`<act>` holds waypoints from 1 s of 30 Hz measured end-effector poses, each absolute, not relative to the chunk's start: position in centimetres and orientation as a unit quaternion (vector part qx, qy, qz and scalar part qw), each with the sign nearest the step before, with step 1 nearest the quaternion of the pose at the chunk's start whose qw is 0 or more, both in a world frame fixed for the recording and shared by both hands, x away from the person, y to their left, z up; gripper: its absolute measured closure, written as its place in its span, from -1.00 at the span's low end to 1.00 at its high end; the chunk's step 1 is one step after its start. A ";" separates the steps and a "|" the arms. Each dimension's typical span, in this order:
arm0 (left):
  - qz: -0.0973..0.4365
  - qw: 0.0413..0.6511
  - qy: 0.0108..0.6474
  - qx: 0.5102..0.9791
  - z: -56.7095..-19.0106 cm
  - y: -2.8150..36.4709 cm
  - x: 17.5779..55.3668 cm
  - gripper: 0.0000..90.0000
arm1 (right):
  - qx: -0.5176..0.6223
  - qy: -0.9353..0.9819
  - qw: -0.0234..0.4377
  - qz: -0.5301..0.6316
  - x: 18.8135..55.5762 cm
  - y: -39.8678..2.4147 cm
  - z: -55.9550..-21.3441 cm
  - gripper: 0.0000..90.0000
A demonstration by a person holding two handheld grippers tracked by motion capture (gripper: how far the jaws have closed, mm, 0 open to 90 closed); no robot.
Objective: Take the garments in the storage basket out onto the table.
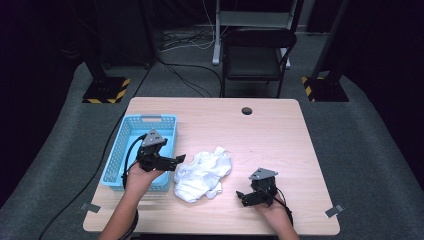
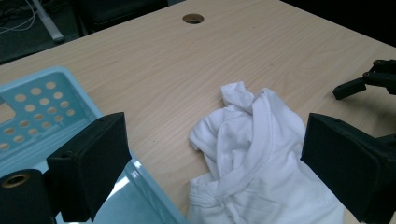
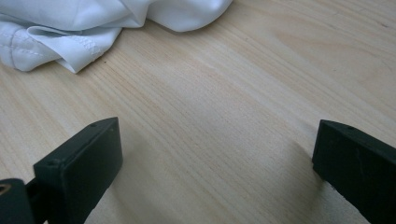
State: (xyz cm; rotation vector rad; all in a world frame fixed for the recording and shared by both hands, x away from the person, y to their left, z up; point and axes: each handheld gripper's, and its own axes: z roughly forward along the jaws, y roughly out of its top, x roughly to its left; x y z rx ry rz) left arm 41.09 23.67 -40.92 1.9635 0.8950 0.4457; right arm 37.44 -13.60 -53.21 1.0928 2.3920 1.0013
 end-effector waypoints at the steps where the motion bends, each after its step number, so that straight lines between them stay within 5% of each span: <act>1: 0.182 0.452 0.365 0.793 -40.9 23.9 41.1 -0.85 | 0.383 0.839 0.163 0.351 37.4 -13.6 -53.2 -0.98; 30: 0.183 0.439 0.449 0.756 -42.8 29.2 43.0 -0.84 | 0.383 0.839 0.163 0.351 37.4 -13.6 -53.2 -0.98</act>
